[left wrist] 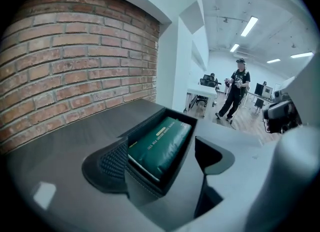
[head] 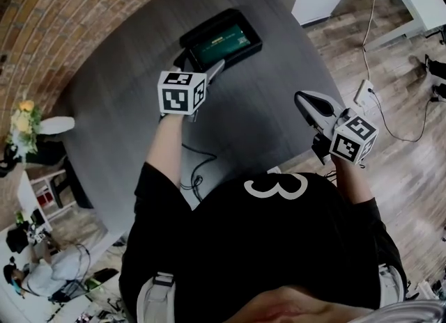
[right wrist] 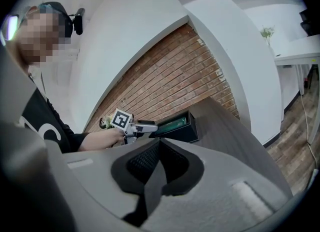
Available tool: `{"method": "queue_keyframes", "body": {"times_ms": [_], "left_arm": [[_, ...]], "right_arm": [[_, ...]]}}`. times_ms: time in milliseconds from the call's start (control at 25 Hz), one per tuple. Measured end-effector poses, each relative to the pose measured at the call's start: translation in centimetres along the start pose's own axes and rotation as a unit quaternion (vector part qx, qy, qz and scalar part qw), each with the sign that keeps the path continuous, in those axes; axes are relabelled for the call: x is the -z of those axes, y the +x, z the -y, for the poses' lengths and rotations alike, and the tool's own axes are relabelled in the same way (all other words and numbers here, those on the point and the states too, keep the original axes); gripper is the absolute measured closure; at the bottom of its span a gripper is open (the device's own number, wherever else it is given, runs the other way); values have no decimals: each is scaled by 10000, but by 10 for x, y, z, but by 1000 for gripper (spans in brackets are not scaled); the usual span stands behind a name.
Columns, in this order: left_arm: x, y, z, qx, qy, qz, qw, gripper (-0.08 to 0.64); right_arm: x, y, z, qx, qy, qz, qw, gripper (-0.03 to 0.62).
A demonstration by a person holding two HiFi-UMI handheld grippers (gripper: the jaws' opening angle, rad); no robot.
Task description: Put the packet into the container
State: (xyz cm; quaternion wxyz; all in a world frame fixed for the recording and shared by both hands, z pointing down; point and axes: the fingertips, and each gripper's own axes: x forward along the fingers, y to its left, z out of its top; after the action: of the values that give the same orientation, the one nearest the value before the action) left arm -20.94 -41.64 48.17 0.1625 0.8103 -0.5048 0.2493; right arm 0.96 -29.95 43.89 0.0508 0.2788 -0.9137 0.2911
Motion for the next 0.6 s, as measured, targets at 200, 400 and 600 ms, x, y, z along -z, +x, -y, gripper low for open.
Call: {"method": "queue_keyframes", "body": {"times_ms": [200,400,600], "left_arm": [[-9,-37,26,153,-382,263,9988,288],[-14,-77,72,576,-724,578,9940,366],[-20,-129,118,1035,-1226,980,9822,474]], "right_arm": [[-12,-9,-18,-211,-238,104,9994,591],[-21,-18,-46,-503,-618,92,9968,591],[-26,-31,-83,-831,-1094,59,9905,591]]}}
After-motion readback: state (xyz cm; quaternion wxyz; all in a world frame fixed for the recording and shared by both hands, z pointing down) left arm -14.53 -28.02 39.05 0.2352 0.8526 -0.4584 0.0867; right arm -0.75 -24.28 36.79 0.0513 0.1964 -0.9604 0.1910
